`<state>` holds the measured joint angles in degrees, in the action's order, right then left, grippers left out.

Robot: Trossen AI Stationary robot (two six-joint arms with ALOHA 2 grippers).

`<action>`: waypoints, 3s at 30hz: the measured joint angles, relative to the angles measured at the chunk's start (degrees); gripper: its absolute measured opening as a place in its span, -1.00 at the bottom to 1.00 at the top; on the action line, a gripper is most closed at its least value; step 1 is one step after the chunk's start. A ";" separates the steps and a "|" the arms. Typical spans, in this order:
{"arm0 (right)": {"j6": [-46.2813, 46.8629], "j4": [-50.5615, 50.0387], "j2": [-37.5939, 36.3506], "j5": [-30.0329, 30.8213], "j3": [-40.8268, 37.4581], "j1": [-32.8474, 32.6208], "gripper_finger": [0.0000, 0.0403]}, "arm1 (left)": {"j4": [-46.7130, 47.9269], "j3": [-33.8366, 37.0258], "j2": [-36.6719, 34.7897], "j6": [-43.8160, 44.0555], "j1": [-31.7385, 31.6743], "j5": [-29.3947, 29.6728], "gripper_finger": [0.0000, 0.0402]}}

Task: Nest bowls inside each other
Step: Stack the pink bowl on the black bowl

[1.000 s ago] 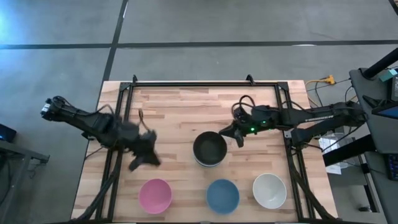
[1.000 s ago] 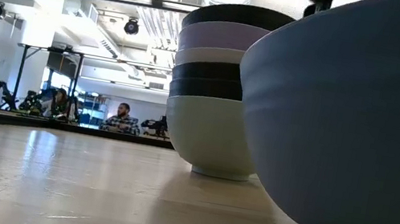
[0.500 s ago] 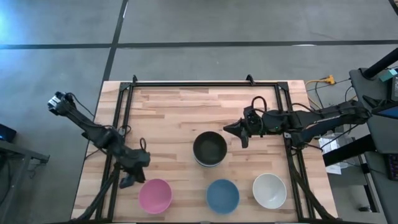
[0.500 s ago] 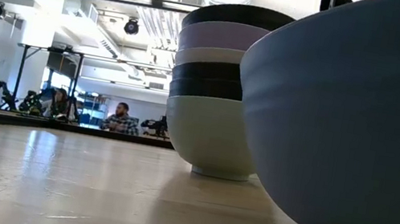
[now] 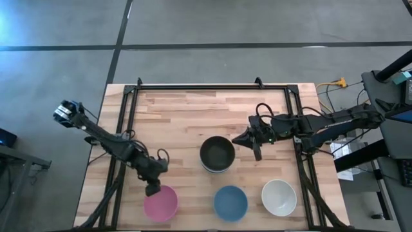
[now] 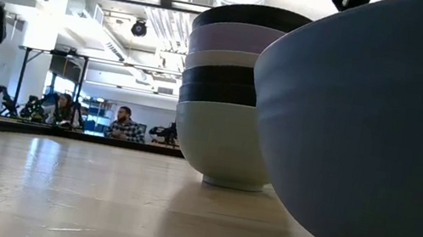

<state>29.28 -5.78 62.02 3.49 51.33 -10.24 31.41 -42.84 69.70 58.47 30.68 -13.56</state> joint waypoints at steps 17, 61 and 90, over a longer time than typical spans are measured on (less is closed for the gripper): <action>-6.41 -8.99 -14.91 -4.23 -0.02 0.00 -0.96 | -7.43 -6.85 16.92 10.47 -1.74 -7.88 -0.94; -7.21 -18.10 -26.23 -3.43 -0.11 0.00 -0.96 | 53.19 -88.05 52.68 -14.77 -34.44 -3.23 -1.00; -6.36 -17.96 -26.21 -3.41 -0.11 0.00 -0.96 | 56.51 -87.74 52.95 -24.57 -34.45 1.88 -0.47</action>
<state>22.92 -23.75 35.81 0.08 51.22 -10.24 87.92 -130.58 122.65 33.90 -3.77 -11.68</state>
